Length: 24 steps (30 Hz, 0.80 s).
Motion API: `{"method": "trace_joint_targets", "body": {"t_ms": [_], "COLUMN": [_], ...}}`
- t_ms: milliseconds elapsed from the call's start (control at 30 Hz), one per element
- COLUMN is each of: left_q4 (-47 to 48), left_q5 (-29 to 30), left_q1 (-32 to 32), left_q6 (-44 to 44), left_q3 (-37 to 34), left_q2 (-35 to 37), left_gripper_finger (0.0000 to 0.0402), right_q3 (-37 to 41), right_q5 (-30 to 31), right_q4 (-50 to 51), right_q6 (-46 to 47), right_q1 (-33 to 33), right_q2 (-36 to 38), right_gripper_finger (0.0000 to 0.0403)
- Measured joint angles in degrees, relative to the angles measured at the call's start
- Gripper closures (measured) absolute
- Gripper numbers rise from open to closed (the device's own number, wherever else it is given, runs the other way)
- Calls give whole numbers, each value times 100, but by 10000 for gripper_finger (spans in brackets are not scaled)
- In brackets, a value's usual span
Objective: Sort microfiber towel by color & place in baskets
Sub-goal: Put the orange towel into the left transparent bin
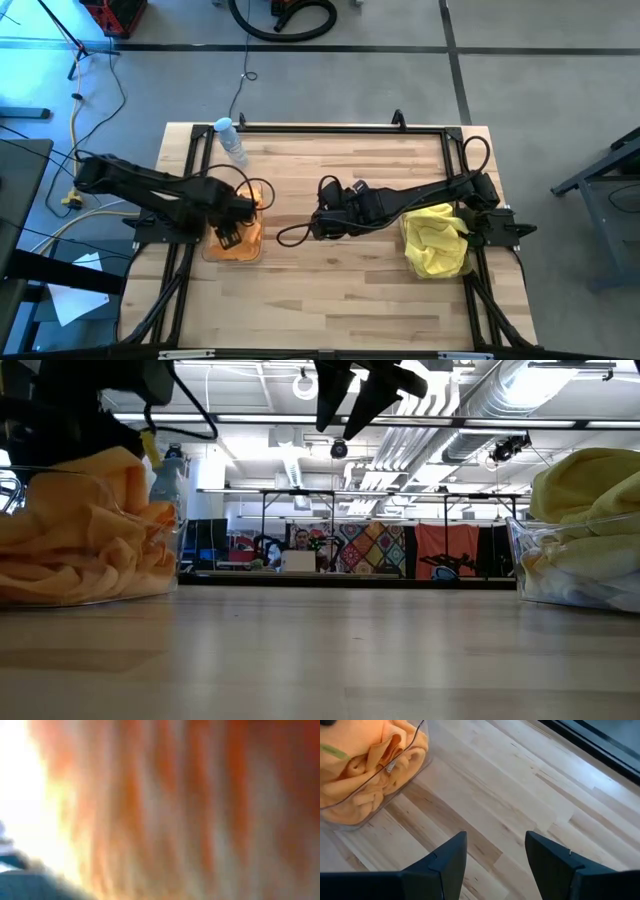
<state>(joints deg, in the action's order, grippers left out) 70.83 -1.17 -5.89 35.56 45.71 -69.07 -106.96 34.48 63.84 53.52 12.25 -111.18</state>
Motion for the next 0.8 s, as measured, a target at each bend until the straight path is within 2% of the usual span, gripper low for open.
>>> {"method": "trace_joint_targets", "body": {"t_ms": [167,367,433,600,800], "left_q4": [907,1278,1279,679,131], "left_q5": [7,10,101,1048,1110], "left_q1": [-21,-26,-26,1,226], "left_q6": [173,333,338,264,-555], "left_q3": [619,1360,1554,1690,1511], "left_q2": [195,560,670,794,441], "left_gripper_finger": [278,278,278,278,278], "right_q3": [0,0,0,0,0], "right_q5": [-28,-37,-46,-46,-44], "right_q4": [2,6,4,-21,-118], "right_q6": [214,312,347,349,349], "right_q1": [0,7,7,2,0], "right_q2": [0,1,1,2,2], "right_gripper_finger": [206,206,206,206,206]}}
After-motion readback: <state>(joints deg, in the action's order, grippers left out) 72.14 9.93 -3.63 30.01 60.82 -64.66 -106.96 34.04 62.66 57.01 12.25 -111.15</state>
